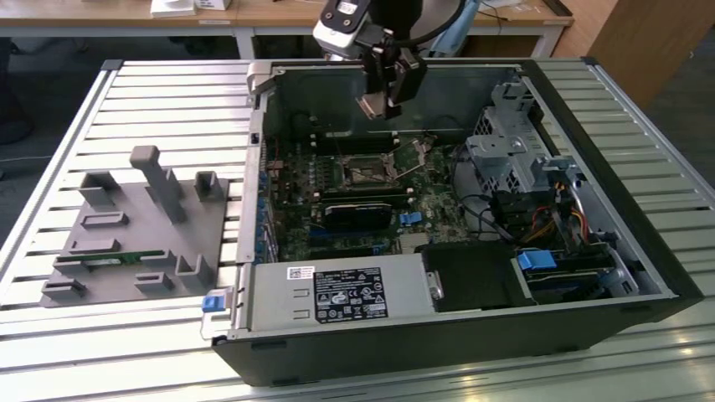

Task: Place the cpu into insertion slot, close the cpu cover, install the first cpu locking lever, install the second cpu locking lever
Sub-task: 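Place the cpu into insertion slot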

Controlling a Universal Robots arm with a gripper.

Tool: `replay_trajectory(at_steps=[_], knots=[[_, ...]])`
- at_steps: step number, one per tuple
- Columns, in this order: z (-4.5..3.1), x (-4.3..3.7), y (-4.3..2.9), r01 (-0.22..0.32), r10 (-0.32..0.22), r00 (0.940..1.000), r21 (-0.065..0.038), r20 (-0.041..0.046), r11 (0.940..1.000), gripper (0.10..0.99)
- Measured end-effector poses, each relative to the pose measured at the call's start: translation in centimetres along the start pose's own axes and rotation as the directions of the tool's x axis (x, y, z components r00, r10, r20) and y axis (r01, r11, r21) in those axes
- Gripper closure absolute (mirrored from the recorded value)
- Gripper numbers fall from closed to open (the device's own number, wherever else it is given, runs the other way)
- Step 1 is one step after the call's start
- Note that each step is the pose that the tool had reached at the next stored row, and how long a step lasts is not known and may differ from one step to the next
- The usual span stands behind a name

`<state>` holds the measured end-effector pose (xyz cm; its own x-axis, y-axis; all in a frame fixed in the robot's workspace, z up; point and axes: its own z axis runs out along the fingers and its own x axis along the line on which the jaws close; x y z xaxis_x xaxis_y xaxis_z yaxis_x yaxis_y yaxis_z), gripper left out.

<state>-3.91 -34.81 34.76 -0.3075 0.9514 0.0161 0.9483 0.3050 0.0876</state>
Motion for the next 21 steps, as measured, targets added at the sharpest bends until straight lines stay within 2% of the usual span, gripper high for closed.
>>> replay_trajectory(at_steps=[5,10,13,21], knots=[[0.51,-0.01,-0.05,-0.089,0.089,0.9960,-0.002,0.0078,0.9960,0.545],[1.02,-0.02,-0.09,-0.179,0.179,0.9838,-0.004,0.0156,0.9839,0.545],[1.32,-0.02,-0.12,-0.193,0.193,0.9811,-0.005,0.0167,0.9812,0.545],[1.67,-0.03,-0.15,-0.195,0.195,0.9807,-0.005,0.0173,0.9809,0.545]])
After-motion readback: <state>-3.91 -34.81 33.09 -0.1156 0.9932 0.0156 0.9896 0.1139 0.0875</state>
